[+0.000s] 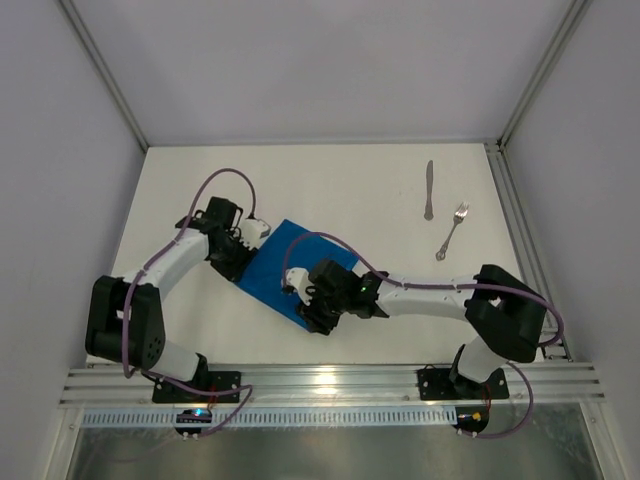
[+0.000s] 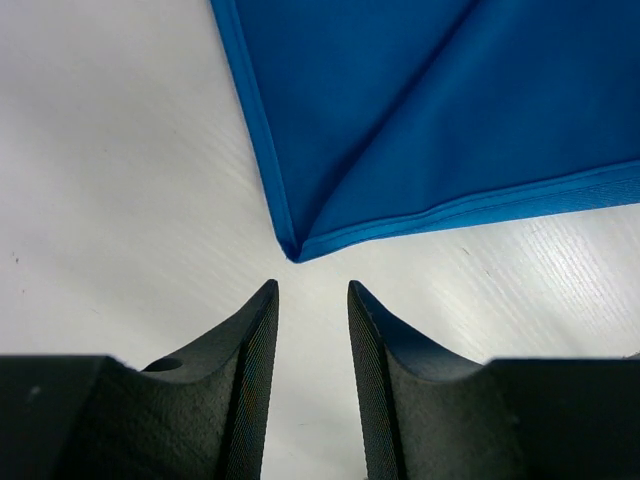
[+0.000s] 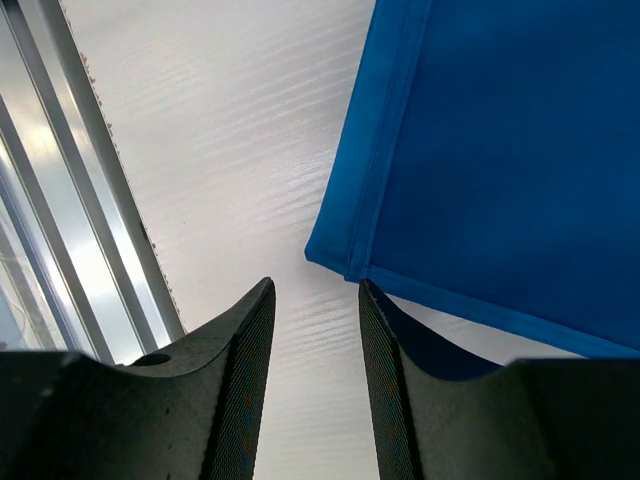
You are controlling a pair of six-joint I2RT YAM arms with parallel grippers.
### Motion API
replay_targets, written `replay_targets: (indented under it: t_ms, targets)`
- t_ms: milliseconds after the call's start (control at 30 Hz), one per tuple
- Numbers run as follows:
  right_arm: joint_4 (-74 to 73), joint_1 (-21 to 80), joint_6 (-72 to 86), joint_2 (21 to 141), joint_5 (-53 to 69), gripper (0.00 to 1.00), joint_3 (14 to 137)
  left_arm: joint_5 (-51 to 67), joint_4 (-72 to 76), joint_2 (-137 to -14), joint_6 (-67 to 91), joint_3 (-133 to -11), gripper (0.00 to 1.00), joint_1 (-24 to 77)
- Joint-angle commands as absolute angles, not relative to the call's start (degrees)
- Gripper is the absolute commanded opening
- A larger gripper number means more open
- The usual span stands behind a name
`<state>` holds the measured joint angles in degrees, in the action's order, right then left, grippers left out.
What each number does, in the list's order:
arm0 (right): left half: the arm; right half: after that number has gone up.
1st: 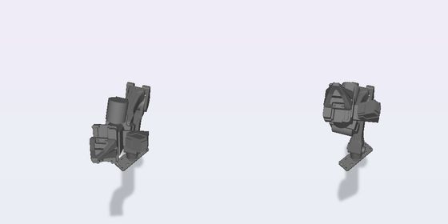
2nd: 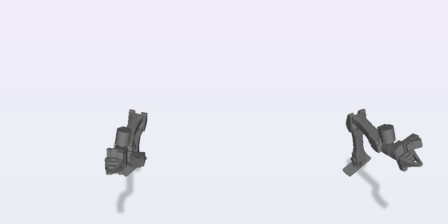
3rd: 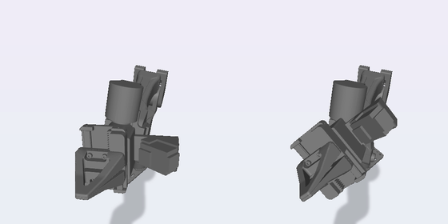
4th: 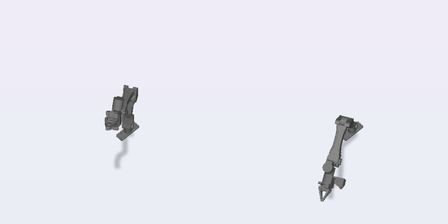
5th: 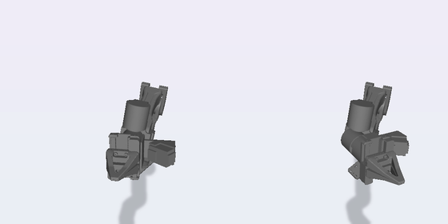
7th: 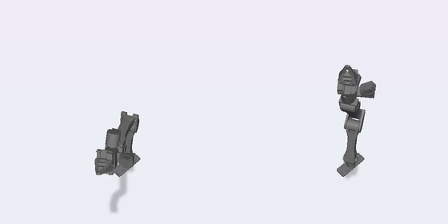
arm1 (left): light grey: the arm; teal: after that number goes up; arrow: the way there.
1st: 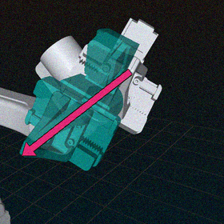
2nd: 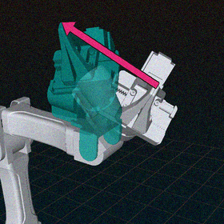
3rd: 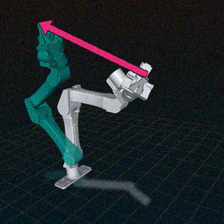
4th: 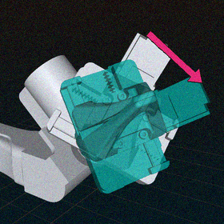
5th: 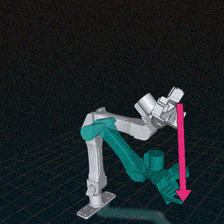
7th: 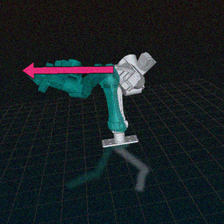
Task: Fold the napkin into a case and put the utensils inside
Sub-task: Smooth out the top corner of the square-folded napkin at the center of the board.
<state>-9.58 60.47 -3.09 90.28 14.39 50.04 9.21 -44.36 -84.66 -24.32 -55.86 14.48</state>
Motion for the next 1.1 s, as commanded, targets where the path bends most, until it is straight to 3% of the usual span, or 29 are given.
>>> replay_targets:
  t_ms: [0,100,400,600,733,1067]
  targets:
    - [-10.81,62.31,-6.50,91.84,11.95,0.43,53.43,7.91,-42.11,-84.72,-24.70,-54.93,0.37,13.54]
    - [-10.90,62.40,-6.50,93.51,10.82,0.42,54.14,7.65,-40.78,-87.44,-24.61,-55.19,0.37,13.54]
    - [-11.51,62.40,-6.59,96.50,7.03,0.20,54.75,7.03,-37.80,-92.37,-24.52,-54.93,0.30,13.45]
    - [-12.48,62.40,-7.03,95.63,8.61,0.10,55.72,7.03,-37.62,-93.16,-24.78,-54.49,0.10,13.45]
    - [-12.66,62.40,-7.38,94.66,9.49,0.04,56.07,6.86,-37.18,-92.81,-25.22,-53.70,0.08,13.45]
    - [-11.25,62.31,-7.21,93.96,13.62,0.04,56.69,6.86,-36.91,-92.99,-25.66,-53.70,0.14,12.75]
